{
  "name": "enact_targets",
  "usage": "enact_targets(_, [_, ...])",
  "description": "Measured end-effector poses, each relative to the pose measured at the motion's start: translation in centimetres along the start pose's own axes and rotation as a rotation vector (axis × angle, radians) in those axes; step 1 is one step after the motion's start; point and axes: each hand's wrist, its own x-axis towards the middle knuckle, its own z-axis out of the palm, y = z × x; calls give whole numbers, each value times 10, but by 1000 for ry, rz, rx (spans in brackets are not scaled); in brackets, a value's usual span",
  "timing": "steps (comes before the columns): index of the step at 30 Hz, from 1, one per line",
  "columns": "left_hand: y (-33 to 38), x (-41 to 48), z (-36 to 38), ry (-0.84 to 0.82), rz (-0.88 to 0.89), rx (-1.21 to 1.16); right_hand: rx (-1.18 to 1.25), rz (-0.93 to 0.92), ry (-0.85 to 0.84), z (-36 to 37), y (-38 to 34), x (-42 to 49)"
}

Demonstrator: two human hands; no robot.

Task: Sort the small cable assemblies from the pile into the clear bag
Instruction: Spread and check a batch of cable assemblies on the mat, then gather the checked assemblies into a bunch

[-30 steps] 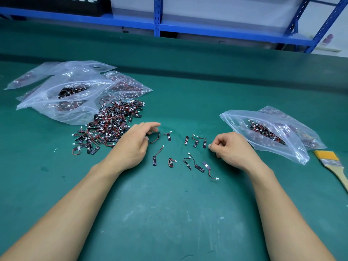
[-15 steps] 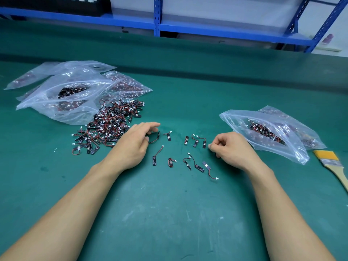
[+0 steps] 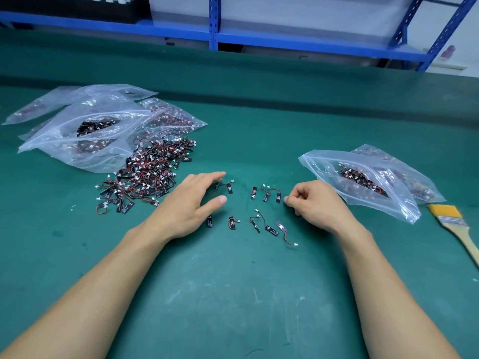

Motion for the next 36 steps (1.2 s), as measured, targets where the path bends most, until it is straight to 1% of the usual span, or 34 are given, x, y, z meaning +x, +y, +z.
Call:
enact_targets(8, [24,-2,13,-139,-12,38,-3,6,18,1,-2,0])
enact_targets(13, [46,6,33,-192,66,88,-13,14,37,1,-4,0])
enact_targets(18, [78,24,65,-190,130,176,13,17,31,0,-3,0])
enact_targets(21, [81,32,71,-123,139,209,26,20,30,0,-2,1])
enact_targets(25, [67,31,59,21,186,109,45,27,17,0,-1,1])
enact_targets(28, [54,25,48,66,176,-17,53,31,15,1,-1,1])
enact_targets(31, [45,21,35,135,188,-25,52,26,17,1,0,1])
enact_targets(33, [39,19,27,136,156,21,51,18,12,0,0,0])
enact_targets(36, [31,14,21,30,86,88,55,14,-4,-2,-1,-2])
